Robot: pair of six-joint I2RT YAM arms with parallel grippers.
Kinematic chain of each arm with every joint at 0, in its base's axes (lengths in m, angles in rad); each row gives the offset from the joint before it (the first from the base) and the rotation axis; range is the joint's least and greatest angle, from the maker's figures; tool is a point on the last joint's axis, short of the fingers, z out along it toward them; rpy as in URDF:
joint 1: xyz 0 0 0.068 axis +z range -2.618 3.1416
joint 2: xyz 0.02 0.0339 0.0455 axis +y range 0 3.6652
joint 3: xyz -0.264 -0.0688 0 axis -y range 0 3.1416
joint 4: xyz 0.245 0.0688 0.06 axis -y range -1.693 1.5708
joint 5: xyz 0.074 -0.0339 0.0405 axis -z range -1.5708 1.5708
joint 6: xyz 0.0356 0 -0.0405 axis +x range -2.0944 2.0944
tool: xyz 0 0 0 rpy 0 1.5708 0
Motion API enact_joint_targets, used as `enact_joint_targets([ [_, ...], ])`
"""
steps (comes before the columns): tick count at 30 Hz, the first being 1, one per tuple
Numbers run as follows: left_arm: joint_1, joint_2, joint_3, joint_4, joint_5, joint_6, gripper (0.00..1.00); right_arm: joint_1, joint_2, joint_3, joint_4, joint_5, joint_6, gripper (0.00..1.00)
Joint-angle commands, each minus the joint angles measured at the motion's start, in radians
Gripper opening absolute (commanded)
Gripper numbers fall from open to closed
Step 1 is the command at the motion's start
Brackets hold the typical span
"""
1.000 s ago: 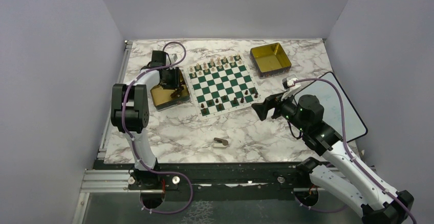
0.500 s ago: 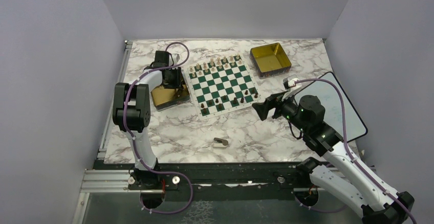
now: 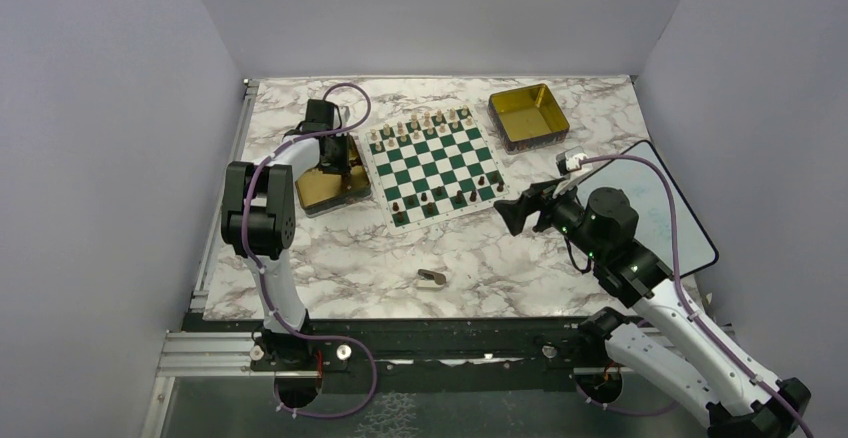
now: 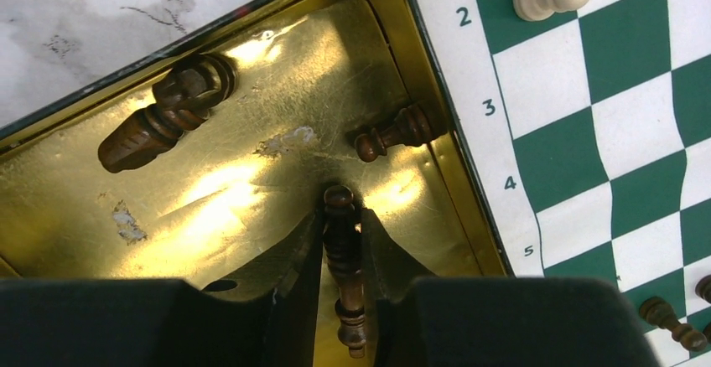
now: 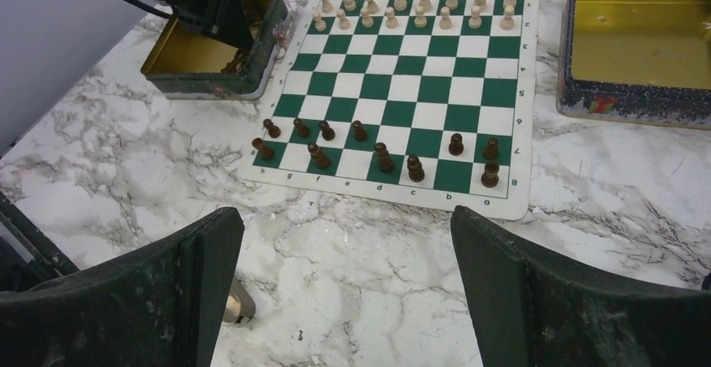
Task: Set up the chess pieces on the board
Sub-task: Pick up the chess piece from the storage box.
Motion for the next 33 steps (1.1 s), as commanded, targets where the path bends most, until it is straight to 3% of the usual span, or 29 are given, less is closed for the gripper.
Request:
enact_joint_targets([
  [1, -0.004, -0.022, 0.005, -0.056, -0.101, -0.039, 0.23, 0.005, -0.016, 0.012, 0.005, 0.019, -0.001, 1.0],
  [6, -0.004, -0.006, 0.015, -0.06, -0.1, -0.062, 0.34, 0.004, -0.019, 0.019, -0.003, 0.018, 0.003, 1.0],
  [11, -0.004, 0.014, 0.027, -0.073, -0.095, -0.064, 0.34, 0.003, -0.018, 0.025, -0.012, 0.026, 0.015, 1.0],
  [19, -0.004, -0.008, 0.052, -0.105, -0.078, -0.063, 0.21, 0.004, -0.002, 0.045, -0.036, 0.095, 0.081, 1.0],
  [25, -0.004, -0.095, 0.061, -0.125, -0.07, -0.103, 0.18, 0.004, 0.011, 0.046, -0.018, 0.084, 0.143, 0.98],
  [33, -0.001, -0.217, 0.072, -0.124, 0.128, -0.225, 0.15, 0.005, 0.065, 0.061, 0.058, 0.007, 0.169, 0.88],
])
